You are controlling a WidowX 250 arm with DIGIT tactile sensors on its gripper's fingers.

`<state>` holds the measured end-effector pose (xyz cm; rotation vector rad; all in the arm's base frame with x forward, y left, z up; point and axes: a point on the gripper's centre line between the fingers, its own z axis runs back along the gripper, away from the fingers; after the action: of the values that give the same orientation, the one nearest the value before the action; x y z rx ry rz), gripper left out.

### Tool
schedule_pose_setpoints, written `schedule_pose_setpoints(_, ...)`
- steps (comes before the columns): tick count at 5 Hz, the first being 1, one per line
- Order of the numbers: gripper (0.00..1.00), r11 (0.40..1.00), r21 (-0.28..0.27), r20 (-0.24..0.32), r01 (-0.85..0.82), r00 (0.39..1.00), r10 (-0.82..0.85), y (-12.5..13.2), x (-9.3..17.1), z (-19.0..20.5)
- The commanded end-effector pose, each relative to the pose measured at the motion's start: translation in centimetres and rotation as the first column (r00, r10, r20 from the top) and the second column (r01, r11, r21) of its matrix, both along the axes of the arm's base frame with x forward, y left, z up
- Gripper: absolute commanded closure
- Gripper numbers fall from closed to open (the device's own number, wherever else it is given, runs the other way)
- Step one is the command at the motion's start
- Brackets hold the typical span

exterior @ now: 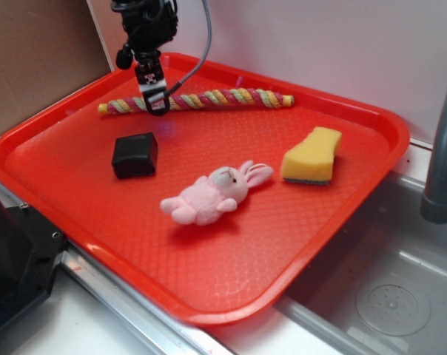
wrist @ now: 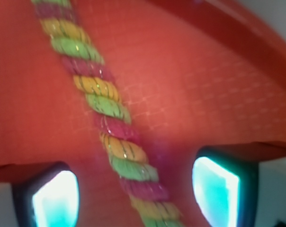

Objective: Grab the multicolored rope.

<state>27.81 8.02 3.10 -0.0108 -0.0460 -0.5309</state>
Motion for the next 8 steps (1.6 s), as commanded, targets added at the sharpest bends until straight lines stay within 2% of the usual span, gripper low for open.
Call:
schedule_pose_setpoints(1,0.25,0.998,0.037,0.012,0.045,0.999,-0.045,-0.7,0.9,-1.0)
schedule_pose_setpoints(2,1.00,0.998,0.036,0.015,0.061,0.998,-0.061,-0.7,0.7,-1.0)
schedule_pose_setpoints(3,1.00,0.998,0.047,0.006,0.039,0.999,-0.039,-0.6,0.7,-1.1)
schedule_pose_setpoints(4,1.00,0.996,0.089,0.032,0.008,0.999,-0.011,-0.7,0.3,0.2)
schedule_pose_setpoints(5,1.00,0.979,0.139,0.045,-0.148,0.989,0.143,-1.0,-0.6,3.5)
schedule_pose_setpoints(6,1.00,0.911,0.141,0.055,-0.386,0.922,0.383,-1.7,-2.8,6.9)
schedule_pose_setpoints(7,1.00,0.805,0.063,-0.005,-0.589,0.807,0.591,-3.6,-5.6,10.7)
schedule_pose_setpoints(8,1.00,0.772,0.034,-0.043,-0.635,0.771,0.636,-6.7,-7.2,13.2)
